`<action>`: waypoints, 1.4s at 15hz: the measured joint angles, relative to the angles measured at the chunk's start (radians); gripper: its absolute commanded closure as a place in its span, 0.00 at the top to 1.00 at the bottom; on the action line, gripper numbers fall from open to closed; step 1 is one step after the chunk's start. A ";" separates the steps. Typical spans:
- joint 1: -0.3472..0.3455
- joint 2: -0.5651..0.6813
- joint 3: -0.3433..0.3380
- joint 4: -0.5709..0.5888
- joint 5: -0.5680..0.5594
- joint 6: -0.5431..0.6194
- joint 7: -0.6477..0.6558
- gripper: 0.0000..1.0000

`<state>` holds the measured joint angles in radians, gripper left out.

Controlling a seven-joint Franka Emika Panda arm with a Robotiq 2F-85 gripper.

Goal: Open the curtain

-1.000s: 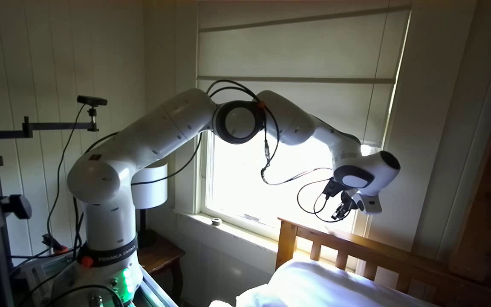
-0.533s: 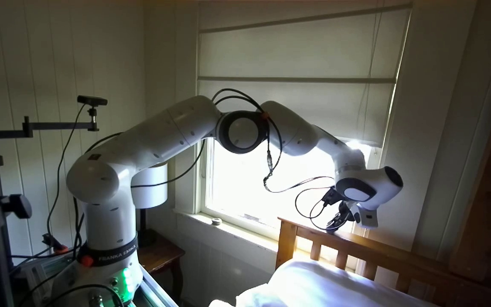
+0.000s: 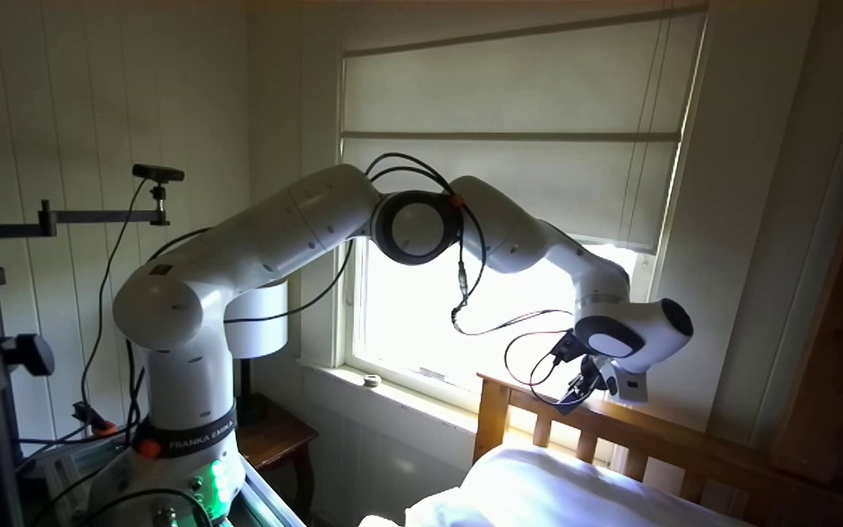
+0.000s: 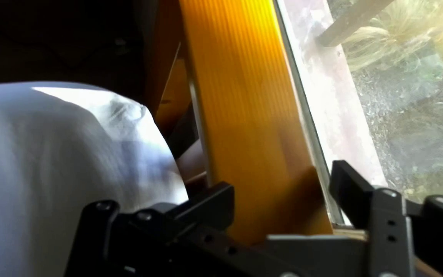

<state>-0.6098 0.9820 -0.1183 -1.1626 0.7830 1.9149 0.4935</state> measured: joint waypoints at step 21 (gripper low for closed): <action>0.141 -0.806 -0.118 -0.829 -0.263 0.343 -0.741 1.00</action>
<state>-0.4692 0.1759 -0.2366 -1.9912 0.5203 2.2581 -0.2479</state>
